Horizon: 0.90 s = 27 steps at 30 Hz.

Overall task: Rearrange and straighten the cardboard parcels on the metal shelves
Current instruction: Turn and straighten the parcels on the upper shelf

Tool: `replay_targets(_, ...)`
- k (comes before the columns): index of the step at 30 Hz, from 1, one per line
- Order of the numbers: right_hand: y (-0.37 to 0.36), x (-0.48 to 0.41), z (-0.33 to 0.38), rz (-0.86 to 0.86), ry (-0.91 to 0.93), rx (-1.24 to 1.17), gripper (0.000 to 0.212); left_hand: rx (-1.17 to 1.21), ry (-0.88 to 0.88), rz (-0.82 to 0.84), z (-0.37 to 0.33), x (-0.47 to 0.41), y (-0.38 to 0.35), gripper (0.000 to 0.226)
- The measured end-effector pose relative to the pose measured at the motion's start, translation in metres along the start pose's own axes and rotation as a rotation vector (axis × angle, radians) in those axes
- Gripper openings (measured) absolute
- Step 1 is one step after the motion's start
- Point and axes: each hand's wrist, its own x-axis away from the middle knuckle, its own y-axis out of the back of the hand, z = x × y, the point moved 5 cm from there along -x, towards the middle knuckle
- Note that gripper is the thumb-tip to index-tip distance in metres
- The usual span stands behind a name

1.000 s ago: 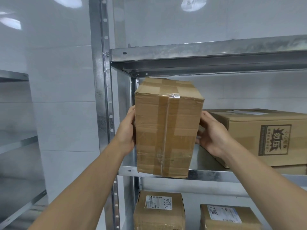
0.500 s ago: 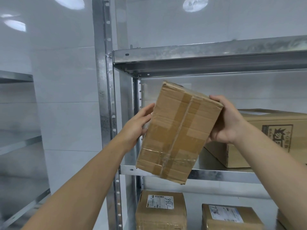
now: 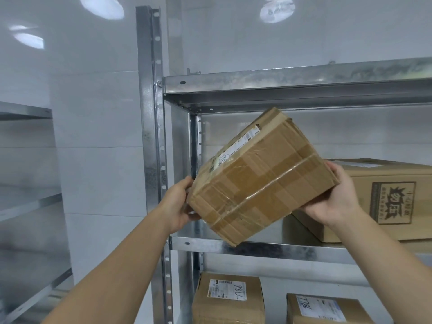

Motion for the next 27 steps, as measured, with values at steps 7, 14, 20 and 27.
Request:
replay_targets(7,0.027,-0.020,-0.022,-0.164,-0.013,0.130,0.041,0.032,-0.056,-0.056,-0.016,0.003,-0.003,0.026)
replay_targets(14,0.029,-0.030,-0.025,-0.268,-0.069,0.701,0.038,-0.147,-0.024,-0.082,-0.028,-0.014,-0.002,0.026)
replay_targets(20,0.017,-0.034,-0.022,-0.202,-0.227,0.599,0.052,-0.287,0.008,-0.066,-0.036,-0.029,-0.011,0.020)
replay_targets(27,0.010,-0.051,-0.015,-0.155,-0.360,0.799,0.052,-0.442,0.057,-0.060,-0.041,-0.047,-0.016,0.016)
